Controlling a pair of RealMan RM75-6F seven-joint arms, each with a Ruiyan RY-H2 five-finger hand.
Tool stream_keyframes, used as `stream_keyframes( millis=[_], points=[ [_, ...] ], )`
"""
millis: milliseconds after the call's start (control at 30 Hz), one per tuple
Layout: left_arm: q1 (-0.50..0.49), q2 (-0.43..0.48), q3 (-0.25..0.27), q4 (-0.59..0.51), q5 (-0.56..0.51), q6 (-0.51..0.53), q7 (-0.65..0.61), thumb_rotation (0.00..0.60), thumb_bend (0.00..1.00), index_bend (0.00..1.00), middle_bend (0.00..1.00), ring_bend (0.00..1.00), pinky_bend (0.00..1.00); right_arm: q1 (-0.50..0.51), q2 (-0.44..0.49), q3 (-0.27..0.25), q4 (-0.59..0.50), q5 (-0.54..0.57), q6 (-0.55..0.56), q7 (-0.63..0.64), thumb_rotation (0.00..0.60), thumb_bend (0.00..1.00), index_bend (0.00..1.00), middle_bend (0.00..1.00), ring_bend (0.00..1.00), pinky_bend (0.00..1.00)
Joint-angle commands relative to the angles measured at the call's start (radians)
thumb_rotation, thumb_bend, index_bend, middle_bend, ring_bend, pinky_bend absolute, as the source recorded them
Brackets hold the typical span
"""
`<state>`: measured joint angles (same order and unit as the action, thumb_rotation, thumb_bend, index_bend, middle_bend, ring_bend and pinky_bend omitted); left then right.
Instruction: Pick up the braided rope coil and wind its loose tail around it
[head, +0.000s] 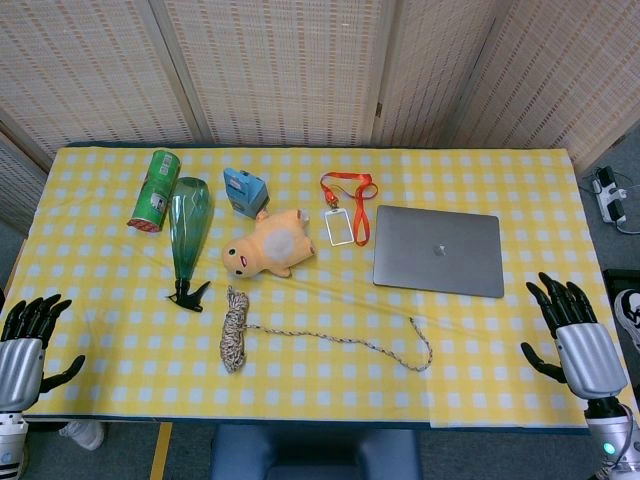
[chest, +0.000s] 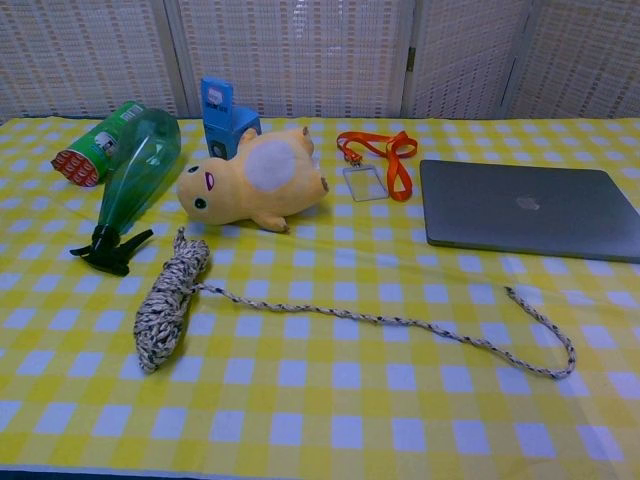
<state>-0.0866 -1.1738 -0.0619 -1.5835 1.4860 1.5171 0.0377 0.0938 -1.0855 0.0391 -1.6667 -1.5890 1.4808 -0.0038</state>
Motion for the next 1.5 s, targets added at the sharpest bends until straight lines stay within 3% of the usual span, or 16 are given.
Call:
stream_keyframes(
  millis=[33, 600, 900, 1267, 1500],
  points=[
    [-0.001, -0.003, -0.002, 0.001, -0.004, -0.002, 0.003, 0.600, 0.27, 0.19, 0.15, 0.10, 0.07, 0.009, 0.000, 0.002, -0.006, 0.006, -0.017, -0.009, 0.600, 0.34, 0.00, 0.00, 0.06, 0.01],
    [-0.007, -0.003, 0.008, 0.005, 0.026, -0.002, -0.009, 0.600, 0.27, 0.19, 0.15, 0.10, 0.07, -0.009, -0.001, -0.006, 0.001, -0.004, 0.020, 0.002, 0.600, 0.34, 0.00, 0.00, 0.06, 0.01],
    [-0.066, 0.003, 0.004, -0.008, 0.096, -0.040, -0.064, 0.600, 0.27, 0.19, 0.15, 0.11, 0.07, -0.035, 0.009, -0.015, 0.009, -0.017, 0.061, 0.020, 0.600, 0.34, 0.00, 0.00, 0.06, 0.01],
    [-0.250, -0.037, -0.043, -0.075, 0.156, -0.208, -0.128, 0.600, 0.27, 0.18, 0.15, 0.12, 0.08, -0.033, 0.017, -0.013, 0.004, -0.026, 0.063, 0.017, 0.600, 0.34, 0.00, 0.00, 0.06, 0.01],
    [-0.364, -0.120, -0.058, -0.089, 0.133, -0.349, -0.054, 0.600, 0.27, 0.12, 0.15, 0.09, 0.07, -0.029, 0.018, -0.010, -0.003, -0.016, 0.049, 0.006, 0.600, 0.34, 0.00, 0.00, 0.06, 0.01]
  ],
)
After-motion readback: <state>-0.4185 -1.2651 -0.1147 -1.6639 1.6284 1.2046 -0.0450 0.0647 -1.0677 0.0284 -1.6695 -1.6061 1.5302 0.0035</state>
